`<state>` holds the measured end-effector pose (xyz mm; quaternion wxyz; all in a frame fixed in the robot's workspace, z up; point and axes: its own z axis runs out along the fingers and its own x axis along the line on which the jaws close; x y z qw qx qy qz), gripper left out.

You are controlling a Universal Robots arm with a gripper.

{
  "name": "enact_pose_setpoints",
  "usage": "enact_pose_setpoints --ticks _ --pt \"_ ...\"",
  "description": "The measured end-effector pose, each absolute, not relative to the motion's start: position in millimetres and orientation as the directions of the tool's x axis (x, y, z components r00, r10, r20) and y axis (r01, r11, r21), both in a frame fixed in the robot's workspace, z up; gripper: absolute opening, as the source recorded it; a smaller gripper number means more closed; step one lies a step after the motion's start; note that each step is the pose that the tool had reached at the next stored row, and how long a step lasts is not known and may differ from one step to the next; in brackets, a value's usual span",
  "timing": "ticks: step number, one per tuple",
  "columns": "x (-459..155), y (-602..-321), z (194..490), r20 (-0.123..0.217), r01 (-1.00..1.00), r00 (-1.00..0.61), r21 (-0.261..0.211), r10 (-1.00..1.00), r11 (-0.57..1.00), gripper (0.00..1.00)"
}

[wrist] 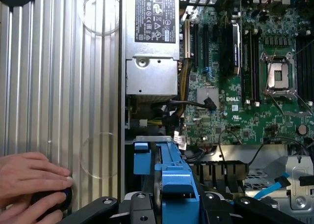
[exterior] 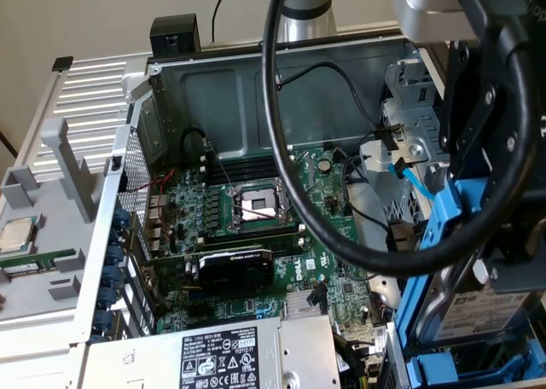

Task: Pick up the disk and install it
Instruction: 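Insert the disk into the insertion slot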

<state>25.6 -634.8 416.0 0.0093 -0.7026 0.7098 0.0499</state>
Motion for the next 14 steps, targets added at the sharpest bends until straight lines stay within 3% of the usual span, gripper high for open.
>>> enact_pose_setpoints --ticks 14 --pt "25.6 -634.8 411.9 -0.083 -0.998 -0.013 0.058 -0.996 0.008 0.37"
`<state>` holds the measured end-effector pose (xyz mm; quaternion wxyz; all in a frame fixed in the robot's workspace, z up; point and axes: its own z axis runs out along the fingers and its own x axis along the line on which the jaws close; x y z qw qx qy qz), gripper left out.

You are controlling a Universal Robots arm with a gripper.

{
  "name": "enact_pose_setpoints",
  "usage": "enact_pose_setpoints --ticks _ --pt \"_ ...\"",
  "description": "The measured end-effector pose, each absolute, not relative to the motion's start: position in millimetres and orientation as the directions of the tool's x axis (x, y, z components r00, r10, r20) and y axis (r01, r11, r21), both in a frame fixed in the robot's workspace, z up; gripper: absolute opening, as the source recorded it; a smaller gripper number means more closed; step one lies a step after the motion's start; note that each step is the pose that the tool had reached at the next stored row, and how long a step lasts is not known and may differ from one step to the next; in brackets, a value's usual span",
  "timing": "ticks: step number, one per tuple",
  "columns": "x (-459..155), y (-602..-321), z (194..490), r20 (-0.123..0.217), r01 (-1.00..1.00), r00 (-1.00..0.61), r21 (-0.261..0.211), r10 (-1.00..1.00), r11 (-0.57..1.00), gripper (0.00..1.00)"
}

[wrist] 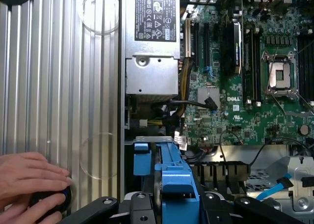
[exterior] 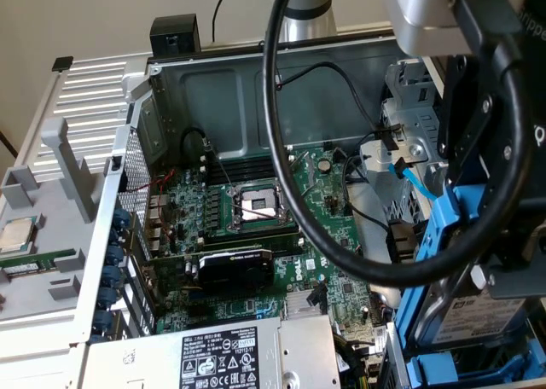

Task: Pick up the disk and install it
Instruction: 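Insert the disk into the insertion slot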

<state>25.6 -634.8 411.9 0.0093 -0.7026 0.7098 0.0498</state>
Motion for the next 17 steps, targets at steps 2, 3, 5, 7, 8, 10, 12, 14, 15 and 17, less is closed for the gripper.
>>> enact_pose_setpoints --ticks 2,3,5,7,8,10,12,14,15,17 --pt "25.6 -634.8 411.9 -0.083 -0.998 -0.013 0.058 -0.996 0.008 0.37" --pt "25.6 -634.8 411.9 -0.083 -0.998 -0.013 0.058 -0.996 0.008 0.37" --pt "25.6 -634.8 411.9 -0.083 -0.998 -0.013 0.058 -0.996 0.008 0.37" --pt "25.6 -634.8 411.9 -0.083 -0.998 -0.013 0.058 -0.996 0.008 0.37" --pt "25.6 -634.8 411.8 -0.083 -0.998 -0.013 0.058 -0.996 0.008 0.37" --pt "25.6 -634.8 411.9 -0.083 -0.998 -0.013 0.058 -0.996 0.008 0.38" --pt "25.6 -634.8 411.9 -0.083 -0.998 -0.013 0.058 -0.996 0.008 0.51" --pt "25.6 -634.8 411.9 -0.083 -0.998 -0.013 0.058 -0.996 0.008 0.57" --pt "25.6 -634.8 411.9 -0.083 -0.998 -0.013 0.058 -0.996 0.008 0.57" --pt "25.6 -634.8 411.9 -0.083 -0.998 -0.013 0.058 -0.996 0.008 0.57"
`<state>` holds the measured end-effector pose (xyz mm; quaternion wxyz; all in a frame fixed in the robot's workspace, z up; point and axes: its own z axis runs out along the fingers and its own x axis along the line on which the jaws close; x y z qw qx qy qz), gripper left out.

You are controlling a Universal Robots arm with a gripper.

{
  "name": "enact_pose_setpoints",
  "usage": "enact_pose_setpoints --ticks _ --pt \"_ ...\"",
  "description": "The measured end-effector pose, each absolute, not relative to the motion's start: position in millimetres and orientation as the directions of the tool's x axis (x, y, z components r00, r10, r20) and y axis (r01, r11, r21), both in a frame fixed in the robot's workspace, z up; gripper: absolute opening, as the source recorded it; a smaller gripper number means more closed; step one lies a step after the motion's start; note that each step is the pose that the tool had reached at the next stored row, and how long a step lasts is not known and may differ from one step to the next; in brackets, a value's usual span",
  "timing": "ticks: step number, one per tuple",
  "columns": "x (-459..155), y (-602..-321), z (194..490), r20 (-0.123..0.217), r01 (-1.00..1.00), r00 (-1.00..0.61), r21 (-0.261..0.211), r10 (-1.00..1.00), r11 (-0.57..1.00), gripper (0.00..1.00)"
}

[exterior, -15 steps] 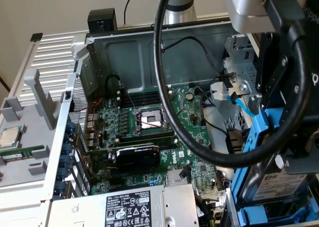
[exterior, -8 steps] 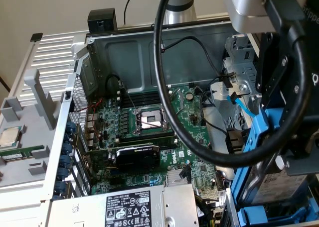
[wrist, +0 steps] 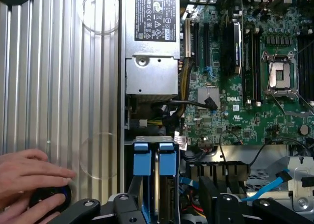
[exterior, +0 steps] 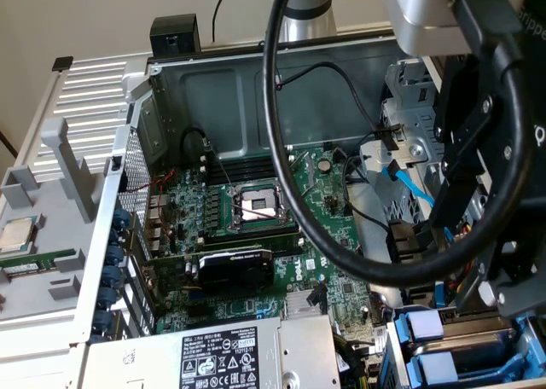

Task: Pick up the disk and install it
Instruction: 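Insert the disk into the insertion slot, then insert the first disk wire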

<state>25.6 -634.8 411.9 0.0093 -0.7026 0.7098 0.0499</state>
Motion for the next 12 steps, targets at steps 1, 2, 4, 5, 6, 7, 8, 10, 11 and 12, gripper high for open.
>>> enact_pose_setpoints --ticks 1,2,4,5,6,7,8,10,11,12 --pt "25.6 -634.8 411.9 -0.083 -0.998 -0.013 0.058 -0.996 0.008 0.57" --pt "25.6 -634.8 411.9 -0.083 -0.998 -0.013 0.058 -0.996 0.008 0.57" --pt "25.6 -634.8 412.1 -0.083 -0.998 -0.013 0.058 -0.996 0.008 0.57" --pt "25.5 -634.8 412.1 -0.083 -0.998 -0.013 0.058 -0.996 0.008 0.57" --pt "25.6 -634.8 412.1 -0.083 -0.998 -0.013 0.058 -0.996 0.008 0.57" --pt "25.6 -634.8 412.1 -0.083 -0.998 -0.013 0.058 -0.996 0.008 0.57" --pt "25.6 -634.8 412.1 -0.083 -0.998 -0.013 0.058 -0.996 0.008 0.57" --pt "25.6 -634.8 412.1 -0.083 -0.998 -0.013 0.058 -0.996 0.008 0.57" --pt "25.5 -634.8 412.1 -0.083 -0.998 -0.013 0.058 -0.996 0.008 0.57" --pt "25.5 -634.8 412.1 -0.083 -0.998 -0.013 0.058 -0.996 0.008 0.57"
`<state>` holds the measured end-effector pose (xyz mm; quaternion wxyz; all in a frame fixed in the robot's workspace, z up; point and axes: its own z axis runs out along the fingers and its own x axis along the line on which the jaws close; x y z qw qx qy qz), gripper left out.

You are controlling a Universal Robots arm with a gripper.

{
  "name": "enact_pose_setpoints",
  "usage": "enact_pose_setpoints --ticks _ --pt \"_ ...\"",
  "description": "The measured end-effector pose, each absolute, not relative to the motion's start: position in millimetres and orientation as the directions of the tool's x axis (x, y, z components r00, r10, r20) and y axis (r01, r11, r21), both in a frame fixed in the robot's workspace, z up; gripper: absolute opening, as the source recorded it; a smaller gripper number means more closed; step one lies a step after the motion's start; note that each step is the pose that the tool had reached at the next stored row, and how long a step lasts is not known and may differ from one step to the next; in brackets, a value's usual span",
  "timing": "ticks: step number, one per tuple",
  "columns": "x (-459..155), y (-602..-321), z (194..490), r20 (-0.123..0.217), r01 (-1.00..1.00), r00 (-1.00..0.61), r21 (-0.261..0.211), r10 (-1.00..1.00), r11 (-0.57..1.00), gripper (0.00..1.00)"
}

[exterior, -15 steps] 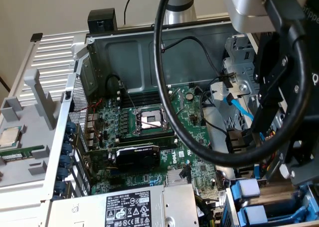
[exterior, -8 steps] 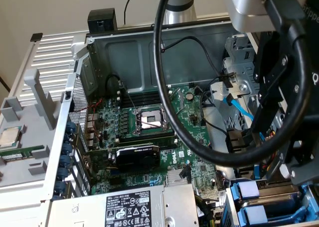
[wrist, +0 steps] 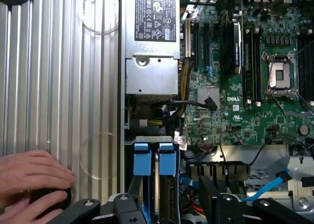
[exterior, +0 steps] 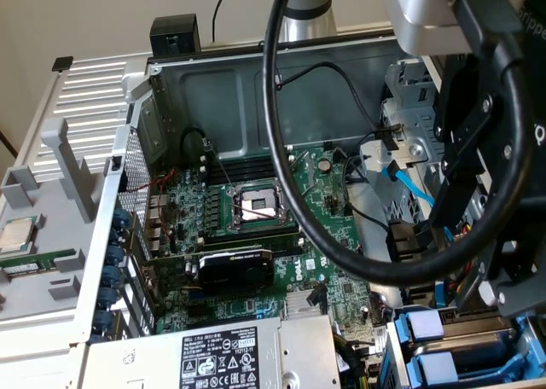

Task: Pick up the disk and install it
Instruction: 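Insert the first disk wire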

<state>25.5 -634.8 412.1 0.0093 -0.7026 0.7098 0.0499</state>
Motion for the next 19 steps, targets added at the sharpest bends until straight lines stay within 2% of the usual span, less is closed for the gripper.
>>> enact_pose_setpoints --ticks 19 --pt "37 -626 430 -0.084 -0.998 0.031 0.051 -0.996 -0.036 0.57"
